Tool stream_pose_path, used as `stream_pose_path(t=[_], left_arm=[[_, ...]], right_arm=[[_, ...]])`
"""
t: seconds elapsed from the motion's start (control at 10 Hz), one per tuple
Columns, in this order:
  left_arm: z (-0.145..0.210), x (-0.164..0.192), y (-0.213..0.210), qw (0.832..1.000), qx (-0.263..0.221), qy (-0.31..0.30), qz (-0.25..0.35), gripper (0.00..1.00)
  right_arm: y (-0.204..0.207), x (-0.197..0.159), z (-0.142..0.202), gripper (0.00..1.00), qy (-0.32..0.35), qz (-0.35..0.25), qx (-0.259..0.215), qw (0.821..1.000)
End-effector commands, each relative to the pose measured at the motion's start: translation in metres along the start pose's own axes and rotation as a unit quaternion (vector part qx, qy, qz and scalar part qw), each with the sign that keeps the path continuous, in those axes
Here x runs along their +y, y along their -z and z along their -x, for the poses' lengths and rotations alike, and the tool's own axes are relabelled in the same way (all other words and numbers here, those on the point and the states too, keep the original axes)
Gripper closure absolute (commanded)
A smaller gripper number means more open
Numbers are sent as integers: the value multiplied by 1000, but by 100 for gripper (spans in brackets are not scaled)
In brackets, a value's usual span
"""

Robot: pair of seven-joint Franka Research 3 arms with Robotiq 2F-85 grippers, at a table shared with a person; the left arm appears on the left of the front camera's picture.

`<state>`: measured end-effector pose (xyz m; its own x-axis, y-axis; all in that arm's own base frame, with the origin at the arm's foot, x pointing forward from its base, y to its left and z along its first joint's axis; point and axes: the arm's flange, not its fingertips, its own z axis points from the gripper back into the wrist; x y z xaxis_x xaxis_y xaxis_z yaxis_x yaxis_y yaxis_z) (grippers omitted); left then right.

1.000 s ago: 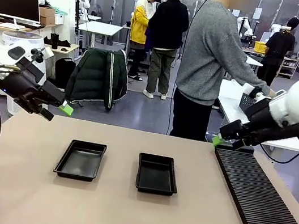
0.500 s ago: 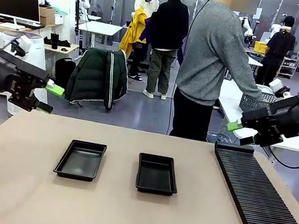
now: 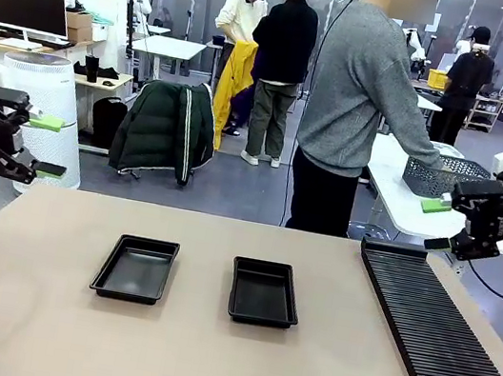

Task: Inspect and transfer BCBs to ESD trays.
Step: Pick up the Blank PCB from the PCB Rack and place it in the left ESD tray.

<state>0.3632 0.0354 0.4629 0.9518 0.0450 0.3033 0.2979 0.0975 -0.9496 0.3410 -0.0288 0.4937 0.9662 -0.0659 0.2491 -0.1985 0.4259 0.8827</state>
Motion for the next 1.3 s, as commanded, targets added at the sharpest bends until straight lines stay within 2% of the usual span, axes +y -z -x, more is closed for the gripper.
stream_pose_path(t=[0.0,0.3,0.6,0.9,1.2], left_arm=[[-7,6,-13,1000,-3,-5,24,0],[-3,8,-29,999,5,-25,37,0],[-3,6,-39,999,-4,-29,45,0],[1,10,-55,997,-25,-37,60,0],[11,15,-54,997,5,-40,61,0]], right_arm=[[-14,-23,-16,0,41,-46,23,998],[-41,-47,-25,0,61,-98,46,992],[-61,-61,-26,0,42,-161,62,984],[-75,-74,-30,0,45,-185,64,980],[-84,-84,-26,0,47,-199,62,977]])
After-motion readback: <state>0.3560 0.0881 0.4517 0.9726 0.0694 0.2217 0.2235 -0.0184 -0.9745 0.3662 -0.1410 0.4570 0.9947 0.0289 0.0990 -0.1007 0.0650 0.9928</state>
